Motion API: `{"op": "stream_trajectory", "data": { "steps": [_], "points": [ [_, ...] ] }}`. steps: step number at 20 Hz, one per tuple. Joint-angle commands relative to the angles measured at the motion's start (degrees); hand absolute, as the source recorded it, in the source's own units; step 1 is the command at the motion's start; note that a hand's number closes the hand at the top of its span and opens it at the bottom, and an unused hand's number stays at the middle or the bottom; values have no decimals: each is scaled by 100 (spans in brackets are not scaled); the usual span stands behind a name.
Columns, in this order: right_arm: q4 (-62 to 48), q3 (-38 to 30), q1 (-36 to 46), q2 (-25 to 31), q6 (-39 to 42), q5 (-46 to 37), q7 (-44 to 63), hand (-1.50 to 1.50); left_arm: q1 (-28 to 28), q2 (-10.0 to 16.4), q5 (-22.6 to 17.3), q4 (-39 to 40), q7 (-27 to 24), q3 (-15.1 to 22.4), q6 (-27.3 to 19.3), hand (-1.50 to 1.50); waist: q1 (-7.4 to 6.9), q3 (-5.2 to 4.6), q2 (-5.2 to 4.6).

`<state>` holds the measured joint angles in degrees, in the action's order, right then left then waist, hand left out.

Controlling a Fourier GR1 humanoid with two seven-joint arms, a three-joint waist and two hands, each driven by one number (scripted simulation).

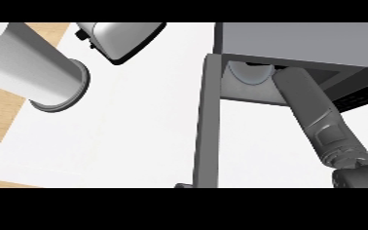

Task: Pick up the milk, place it into the microwave and close the microwave

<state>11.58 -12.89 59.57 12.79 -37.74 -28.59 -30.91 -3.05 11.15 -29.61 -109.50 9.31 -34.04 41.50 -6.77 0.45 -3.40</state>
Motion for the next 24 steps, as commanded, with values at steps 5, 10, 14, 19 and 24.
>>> {"op": "stream_trajectory", "data": {
  "steps": [5, 10, 14, 19, 24],
  "points": [
    [39, -653, -149, -189, 988, 751, -937, -150, 67, -122, 32, 70, -103, 400, 349, -150, 204, -15, 99],
    [-53, -1025, -405, -196, 1731, 1178, -1406, -150, -121, -260, 21, -135, 6, 571, 348, -150, 280, -19, 170],
    [-137, -1164, -614, -528, 2004, 1384, -1557, -150, -26, -483, 165, -400, 174, 936, 163, 150, 433, -27, 239],
    [-102, -1223, -1050, -569, 3047, 1610, -1889, -150, 19, -624, 143, -355, 323, 1264, 102, 150, 579, -36, 294],
    [188, -1167, -1716, -905, 3511, 1793, -2291, -150, -135, -670, 195, -508, 620, 1569, 32, 150, 703, -44, 355]
  ]
}}
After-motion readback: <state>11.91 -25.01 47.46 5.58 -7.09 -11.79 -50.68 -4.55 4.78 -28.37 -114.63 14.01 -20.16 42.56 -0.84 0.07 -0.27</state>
